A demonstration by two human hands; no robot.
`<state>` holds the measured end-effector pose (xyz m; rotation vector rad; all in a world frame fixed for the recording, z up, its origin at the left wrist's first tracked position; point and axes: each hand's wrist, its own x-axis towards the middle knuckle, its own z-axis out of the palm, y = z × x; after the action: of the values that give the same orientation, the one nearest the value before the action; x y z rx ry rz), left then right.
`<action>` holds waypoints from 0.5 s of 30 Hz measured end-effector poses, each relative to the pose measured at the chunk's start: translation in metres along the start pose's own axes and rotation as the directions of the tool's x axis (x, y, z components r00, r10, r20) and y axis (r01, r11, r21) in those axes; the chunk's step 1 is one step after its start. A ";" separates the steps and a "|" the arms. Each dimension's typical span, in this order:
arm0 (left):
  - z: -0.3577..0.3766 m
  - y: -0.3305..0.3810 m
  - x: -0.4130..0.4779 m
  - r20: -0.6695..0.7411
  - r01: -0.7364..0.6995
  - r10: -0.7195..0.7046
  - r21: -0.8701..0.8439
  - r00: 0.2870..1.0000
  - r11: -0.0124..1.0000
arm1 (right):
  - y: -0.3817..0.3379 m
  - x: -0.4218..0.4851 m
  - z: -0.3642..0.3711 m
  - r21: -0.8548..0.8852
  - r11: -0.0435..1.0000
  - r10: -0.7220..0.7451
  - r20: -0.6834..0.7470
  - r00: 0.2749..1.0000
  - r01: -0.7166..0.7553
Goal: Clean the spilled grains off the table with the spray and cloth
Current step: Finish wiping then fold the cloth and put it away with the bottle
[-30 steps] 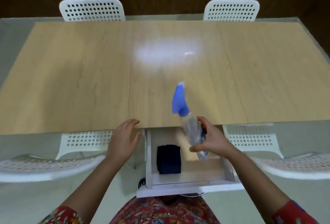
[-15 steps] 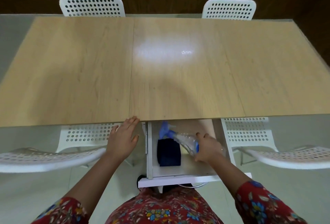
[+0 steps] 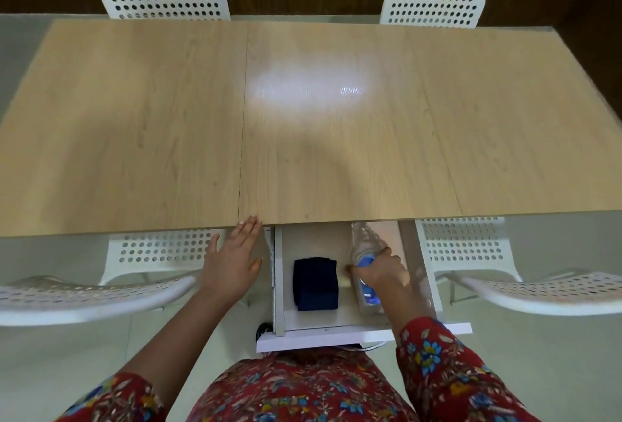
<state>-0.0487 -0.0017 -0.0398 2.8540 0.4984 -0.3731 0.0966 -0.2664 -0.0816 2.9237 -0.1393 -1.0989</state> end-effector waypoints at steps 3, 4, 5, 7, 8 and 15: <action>0.002 0.001 -0.001 0.001 0.003 -0.003 0.001 1.000 1.000 | -0.003 0.002 0.002 -0.001 1.000 0.020 -0.008 1.000 -0.020; 0.002 0.002 -0.001 -0.003 0.004 -0.004 0.001 1.000 1.000 | -0.004 0.002 0.003 -0.010 1.000 0.022 -0.008 1.000 -0.022; 0.002 0.002 -0.002 -0.009 0.005 -0.005 -0.001 1.000 1.000 | -0.004 0.003 0.004 -0.015 1.000 0.023 -0.009 1.000 -0.024; 0.003 0.002 -0.002 -0.019 0.002 -0.002 -0.010 1.000 1.000 | -0.003 0.003 0.004 -0.001 1.000 0.026 0.007 1.000 -0.026; 0.004 0.001 -0.003 -0.023 -0.001 0.001 -0.016 1.000 1.000 | -0.002 0.000 0.002 0.003 1.000 0.022 0.023 0.999 -0.022; 0.006 0.001 -0.007 -0.069 -0.025 0.023 -0.035 0.997 0.999 | 0.043 -0.079 -0.020 0.290 0.871 -0.366 -0.155 0.918 0.396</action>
<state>-0.0563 -0.0059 -0.0431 2.8434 0.4777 -0.2603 0.0471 -0.3024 -0.0125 3.3898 0.3116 -1.0541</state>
